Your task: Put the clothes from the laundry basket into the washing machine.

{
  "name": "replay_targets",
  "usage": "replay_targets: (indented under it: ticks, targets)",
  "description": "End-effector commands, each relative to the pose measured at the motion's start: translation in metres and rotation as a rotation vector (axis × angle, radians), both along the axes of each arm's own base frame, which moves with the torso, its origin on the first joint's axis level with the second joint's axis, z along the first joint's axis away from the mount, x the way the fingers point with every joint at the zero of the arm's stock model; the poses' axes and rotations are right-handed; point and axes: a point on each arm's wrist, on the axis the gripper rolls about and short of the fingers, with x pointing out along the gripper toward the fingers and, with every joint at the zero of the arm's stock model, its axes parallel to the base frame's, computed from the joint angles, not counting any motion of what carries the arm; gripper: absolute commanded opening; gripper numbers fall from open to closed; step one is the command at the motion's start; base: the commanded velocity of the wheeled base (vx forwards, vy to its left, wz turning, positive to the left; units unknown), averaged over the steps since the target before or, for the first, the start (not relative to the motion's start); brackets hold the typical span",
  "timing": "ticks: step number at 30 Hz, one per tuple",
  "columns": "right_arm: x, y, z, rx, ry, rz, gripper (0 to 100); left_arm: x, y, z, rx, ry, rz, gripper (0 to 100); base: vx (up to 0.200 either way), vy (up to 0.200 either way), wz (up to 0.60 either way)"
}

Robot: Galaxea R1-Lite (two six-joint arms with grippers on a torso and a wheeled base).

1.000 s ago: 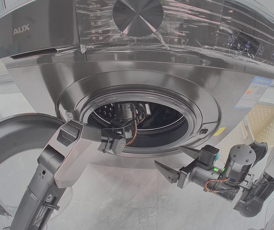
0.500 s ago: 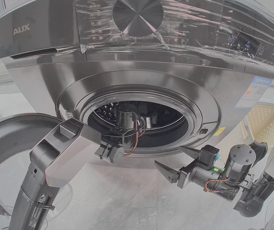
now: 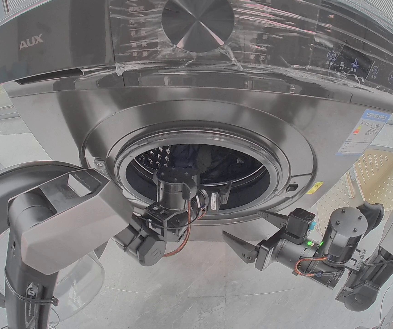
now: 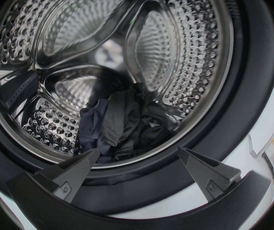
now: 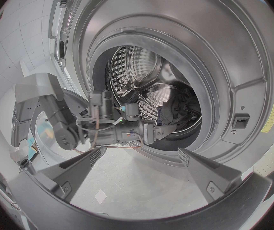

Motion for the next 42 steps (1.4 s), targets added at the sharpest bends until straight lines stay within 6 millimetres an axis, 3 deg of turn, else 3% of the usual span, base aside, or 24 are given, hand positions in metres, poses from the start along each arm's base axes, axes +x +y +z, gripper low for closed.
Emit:
replay_targets:
  ticks: [1, 4, 5, 7, 13, 20, 21, 31, 37, 42]
  targets:
    - [-0.004, -0.003, -0.003, -0.015, 0.017, 0.002, 100, -0.036, 0.004, 0.015, 0.014, -0.045, -0.058, 100, 0.0, 0.0, 0.0]
    - [-0.008, -0.007, -0.006, -0.027, 0.032, 0.004, 100, -0.048, 0.011, 0.014, 0.025, -0.034, -0.092, 100, 0.0, 0.0, 0.0]
    - [-0.014, -0.011, -0.009, -0.044, 0.05, 0.008, 100, -0.063, 0.018, 0.016, 0.017, -0.032, -0.145, 100, 0.0, 0.0, 0.0]
    - [-0.019, -0.014, -0.01, -0.053, 0.06, 0.014, 100, -0.073, 0.023, 0.02, 0.005, -0.041, -0.169, 100, 0.0, 0.0, 0.0]
    - [-0.033, -0.025, -0.001, -0.045, 0.051, 0.018, 100, -0.123, 0.051, 0.044, -0.014, -0.04, -0.229, 100, 0.0, 0.0, 0.0]
    - [-0.047, -0.039, 0.001, -0.054, 0.064, 0.014, 100, -0.171, 0.077, 0.049, -0.033, 0.003, -0.27, 100, 0.0, 0.0, 0.0]
    - [-0.057, -0.051, 0.009, -0.031, 0.047, 0.006, 100, -0.177, 0.081, 0.051, -0.041, -0.006, -0.275, 100, 0.0, 0.0, 0.0]
    - [-0.079, -0.085, 0.042, 0.052, -0.069, -0.152, 100, -0.214, 0.119, 0.064, -0.072, -0.074, -0.258, 100, -0.06, 0.0, 0.0]
    - [-0.098, -0.117, 0.05, 0.021, -0.05, -0.244, 100, -0.238, 0.15, 0.072, -0.081, -0.112, -0.231, 100, -0.2, 0.0, 0.0]
    - [-0.114, -0.136, 0.049, 0.001, -0.032, -0.297, 100, -0.245, 0.172, 0.074, -0.074, -0.129, -0.162, 100, -0.2, 0.0, 0.0]
